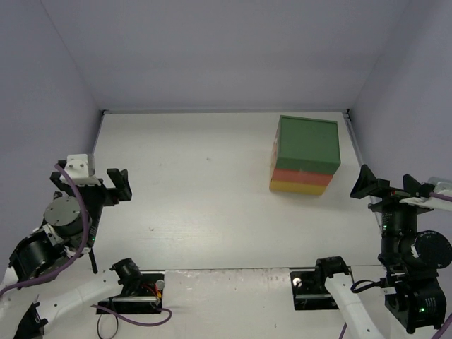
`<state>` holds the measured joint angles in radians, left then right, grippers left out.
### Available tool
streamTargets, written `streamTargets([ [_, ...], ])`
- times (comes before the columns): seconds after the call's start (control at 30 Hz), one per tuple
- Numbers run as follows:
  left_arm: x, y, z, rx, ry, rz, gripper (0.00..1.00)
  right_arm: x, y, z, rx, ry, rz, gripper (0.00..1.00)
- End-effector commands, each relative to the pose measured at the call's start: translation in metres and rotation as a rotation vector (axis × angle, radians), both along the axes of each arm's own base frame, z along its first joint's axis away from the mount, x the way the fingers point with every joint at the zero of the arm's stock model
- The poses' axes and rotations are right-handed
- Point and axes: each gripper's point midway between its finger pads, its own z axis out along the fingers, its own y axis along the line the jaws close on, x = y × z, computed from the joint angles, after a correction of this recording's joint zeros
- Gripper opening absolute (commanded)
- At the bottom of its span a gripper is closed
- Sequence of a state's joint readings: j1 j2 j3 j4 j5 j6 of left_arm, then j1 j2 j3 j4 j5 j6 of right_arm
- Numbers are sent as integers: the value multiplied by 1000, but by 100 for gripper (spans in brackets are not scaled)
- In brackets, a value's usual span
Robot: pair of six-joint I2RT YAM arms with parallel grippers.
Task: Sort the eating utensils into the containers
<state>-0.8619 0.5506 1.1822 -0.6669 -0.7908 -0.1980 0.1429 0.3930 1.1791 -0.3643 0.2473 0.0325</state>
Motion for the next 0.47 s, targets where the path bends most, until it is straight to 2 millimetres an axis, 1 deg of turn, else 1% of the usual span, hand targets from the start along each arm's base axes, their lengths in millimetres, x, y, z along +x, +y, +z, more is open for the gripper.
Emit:
streamTargets([
  [0.0, 0, 6, -27, -7, 39, 59, 83, 2, -9, 1, 6, -36, -51, 100],
  [0.13, -1, 6, -45, -4, 73, 63, 83, 0, -9, -1, 0, -38, -52, 100],
  [0.17, -1, 6, -45, -3, 73, 64, 83, 0, -9, -1, 0, -38, -52, 100],
  [0.27, -1, 6, -57, 7, 90, 68, 83, 2, -9, -6, -1, -27, -51, 100],
  [0.43, 1, 5, -64, 19, 102, 78, 83, 4, -8, -9, -3, -17, -45, 100],
])
